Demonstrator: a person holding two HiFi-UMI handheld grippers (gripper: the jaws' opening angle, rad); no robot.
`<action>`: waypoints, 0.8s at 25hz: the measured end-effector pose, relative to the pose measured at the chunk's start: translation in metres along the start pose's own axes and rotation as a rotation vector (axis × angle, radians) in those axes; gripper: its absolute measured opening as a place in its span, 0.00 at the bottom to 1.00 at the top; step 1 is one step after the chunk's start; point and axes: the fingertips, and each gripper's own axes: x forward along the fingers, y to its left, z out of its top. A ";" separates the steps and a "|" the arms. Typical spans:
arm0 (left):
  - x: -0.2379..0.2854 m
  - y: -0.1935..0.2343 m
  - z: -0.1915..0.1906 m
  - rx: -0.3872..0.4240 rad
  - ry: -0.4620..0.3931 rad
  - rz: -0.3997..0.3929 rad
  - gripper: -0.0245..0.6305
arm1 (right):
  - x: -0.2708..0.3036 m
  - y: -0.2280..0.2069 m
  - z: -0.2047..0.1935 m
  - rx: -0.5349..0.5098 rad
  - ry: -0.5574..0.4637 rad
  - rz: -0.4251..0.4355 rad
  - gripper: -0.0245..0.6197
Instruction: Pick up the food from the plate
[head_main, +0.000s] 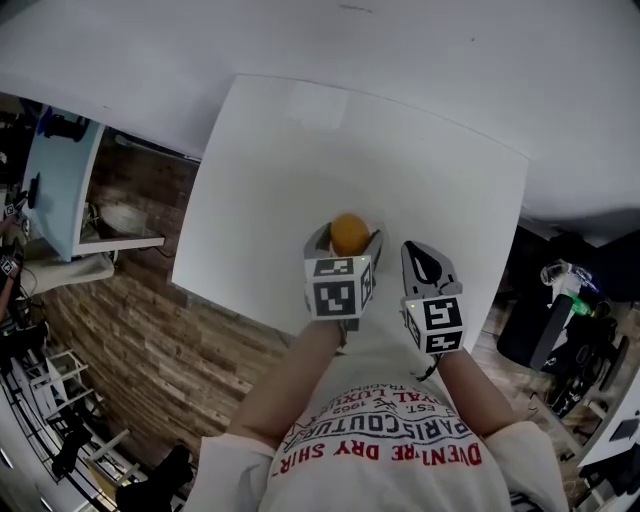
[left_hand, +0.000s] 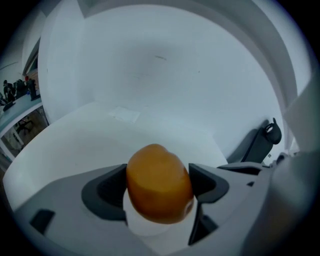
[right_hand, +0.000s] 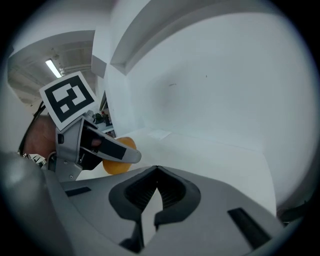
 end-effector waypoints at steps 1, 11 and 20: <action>-0.008 -0.003 0.007 0.021 -0.026 -0.013 0.63 | -0.004 0.003 0.005 0.000 -0.009 -0.012 0.05; -0.099 -0.015 0.060 0.244 -0.278 -0.139 0.63 | -0.058 0.038 0.057 0.029 -0.155 -0.146 0.05; -0.189 -0.023 0.100 0.391 -0.558 -0.222 0.63 | -0.095 0.068 0.094 0.027 -0.285 -0.232 0.05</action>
